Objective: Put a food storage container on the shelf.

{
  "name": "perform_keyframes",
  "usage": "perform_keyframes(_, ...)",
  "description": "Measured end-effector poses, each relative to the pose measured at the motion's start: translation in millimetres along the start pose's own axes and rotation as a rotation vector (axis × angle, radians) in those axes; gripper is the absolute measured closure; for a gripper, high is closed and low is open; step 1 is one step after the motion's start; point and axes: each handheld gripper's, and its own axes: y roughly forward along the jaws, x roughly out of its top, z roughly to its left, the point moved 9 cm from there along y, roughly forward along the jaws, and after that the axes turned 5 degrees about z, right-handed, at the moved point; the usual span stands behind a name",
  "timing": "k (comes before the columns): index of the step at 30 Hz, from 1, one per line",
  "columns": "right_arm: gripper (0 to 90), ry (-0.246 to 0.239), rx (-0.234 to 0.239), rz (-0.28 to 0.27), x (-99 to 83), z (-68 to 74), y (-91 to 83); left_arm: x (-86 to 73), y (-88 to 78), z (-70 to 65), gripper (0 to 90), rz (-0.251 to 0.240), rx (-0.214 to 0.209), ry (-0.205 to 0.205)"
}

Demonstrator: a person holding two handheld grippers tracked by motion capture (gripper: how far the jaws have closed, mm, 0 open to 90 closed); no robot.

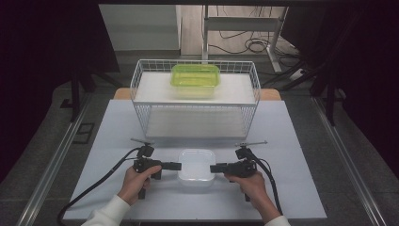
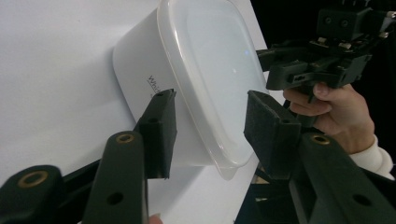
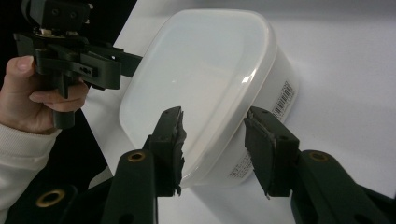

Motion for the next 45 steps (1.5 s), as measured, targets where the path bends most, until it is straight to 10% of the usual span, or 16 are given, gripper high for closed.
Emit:
perform_keyframes(21,68.2,0.118,0.088,-0.024,-1.3,-5.1,-2.2,-3.0,0.8,3.7,71.7,-0.009,-0.032,-0.046)
perform_keyframes(45,78.1,0.08,0.099,-0.053,3.1,1.5,-13.5,-1.7,-2.1,-2.5,77.5,-0.036,-0.03,-0.013)
